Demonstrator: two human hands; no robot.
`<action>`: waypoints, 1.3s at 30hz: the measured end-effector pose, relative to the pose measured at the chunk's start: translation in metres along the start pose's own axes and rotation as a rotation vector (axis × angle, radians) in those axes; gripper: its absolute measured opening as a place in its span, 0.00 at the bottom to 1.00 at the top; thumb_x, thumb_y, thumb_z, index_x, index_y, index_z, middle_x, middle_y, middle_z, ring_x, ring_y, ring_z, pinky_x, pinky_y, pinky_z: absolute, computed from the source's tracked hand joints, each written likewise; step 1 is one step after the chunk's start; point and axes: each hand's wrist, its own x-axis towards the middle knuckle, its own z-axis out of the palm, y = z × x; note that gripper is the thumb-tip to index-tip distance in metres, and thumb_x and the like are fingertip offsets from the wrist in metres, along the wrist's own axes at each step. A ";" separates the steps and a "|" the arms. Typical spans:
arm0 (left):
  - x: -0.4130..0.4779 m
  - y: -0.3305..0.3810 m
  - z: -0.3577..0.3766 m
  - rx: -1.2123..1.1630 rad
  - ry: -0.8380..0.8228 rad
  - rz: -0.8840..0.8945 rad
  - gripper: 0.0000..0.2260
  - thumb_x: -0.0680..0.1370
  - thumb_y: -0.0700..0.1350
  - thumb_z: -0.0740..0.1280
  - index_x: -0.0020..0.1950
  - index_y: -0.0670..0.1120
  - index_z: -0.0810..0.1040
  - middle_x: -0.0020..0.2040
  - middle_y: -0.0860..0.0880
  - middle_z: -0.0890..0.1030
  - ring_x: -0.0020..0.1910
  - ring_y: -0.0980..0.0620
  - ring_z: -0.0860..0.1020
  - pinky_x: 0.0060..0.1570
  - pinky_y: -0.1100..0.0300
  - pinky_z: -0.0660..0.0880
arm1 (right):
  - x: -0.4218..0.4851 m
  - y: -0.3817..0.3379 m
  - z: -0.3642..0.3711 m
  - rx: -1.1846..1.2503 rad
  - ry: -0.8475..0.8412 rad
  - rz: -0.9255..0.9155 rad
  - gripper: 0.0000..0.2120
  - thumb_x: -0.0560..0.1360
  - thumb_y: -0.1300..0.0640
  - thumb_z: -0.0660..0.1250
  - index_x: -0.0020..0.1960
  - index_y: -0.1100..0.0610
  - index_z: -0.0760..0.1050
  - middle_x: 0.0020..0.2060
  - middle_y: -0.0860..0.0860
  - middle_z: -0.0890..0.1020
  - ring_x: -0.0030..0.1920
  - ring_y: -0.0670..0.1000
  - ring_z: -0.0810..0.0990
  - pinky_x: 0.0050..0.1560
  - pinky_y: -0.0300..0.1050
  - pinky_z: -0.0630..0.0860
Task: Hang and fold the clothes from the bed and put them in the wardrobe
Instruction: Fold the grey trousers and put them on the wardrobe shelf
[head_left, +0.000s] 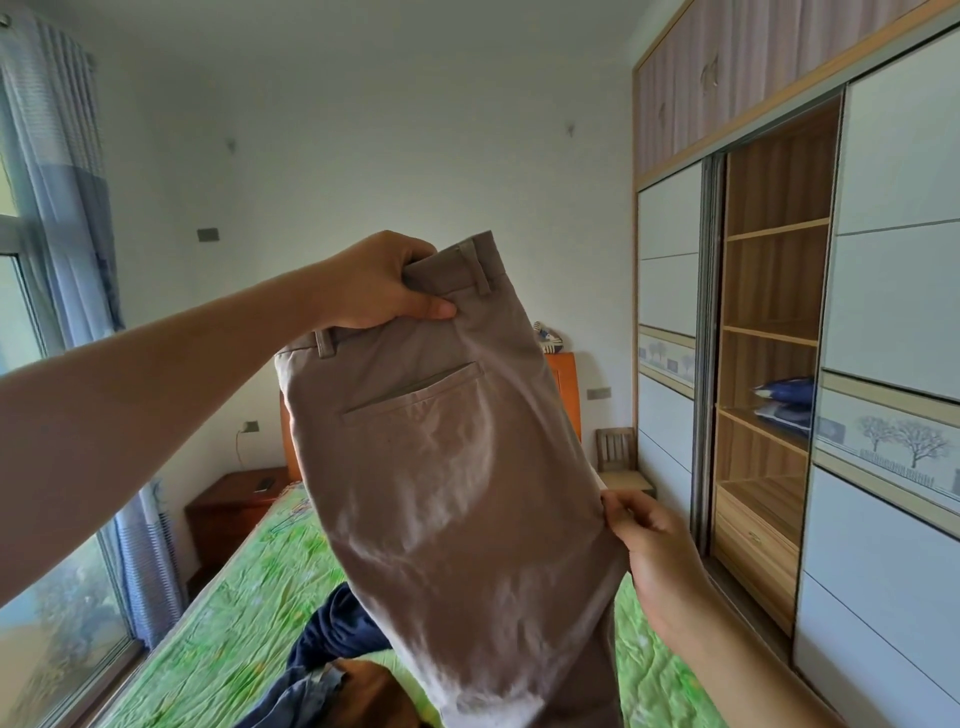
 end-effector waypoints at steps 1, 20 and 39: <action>0.000 0.001 0.000 0.000 -0.002 0.007 0.13 0.72 0.50 0.77 0.52 0.45 0.82 0.47 0.46 0.84 0.47 0.48 0.82 0.47 0.54 0.79 | 0.002 0.002 0.000 0.005 0.016 -0.001 0.13 0.81 0.61 0.65 0.43 0.55 0.86 0.43 0.55 0.86 0.47 0.52 0.81 0.49 0.47 0.73; 0.004 0.037 0.011 0.015 -0.102 0.082 0.08 0.73 0.52 0.77 0.42 0.54 0.78 0.37 0.56 0.81 0.33 0.65 0.77 0.31 0.73 0.69 | 0.019 -0.113 0.042 -0.379 -0.301 -0.284 0.25 0.71 0.42 0.75 0.64 0.39 0.70 0.57 0.41 0.82 0.54 0.38 0.82 0.55 0.36 0.78; -0.096 -0.038 0.101 -0.971 0.176 -0.238 0.20 0.66 0.35 0.77 0.55 0.44 0.79 0.43 0.48 0.85 0.43 0.51 0.83 0.39 0.59 0.80 | 0.029 -0.102 0.025 -0.159 -0.098 -0.133 0.07 0.72 0.62 0.75 0.46 0.52 0.86 0.46 0.53 0.88 0.49 0.55 0.86 0.62 0.60 0.78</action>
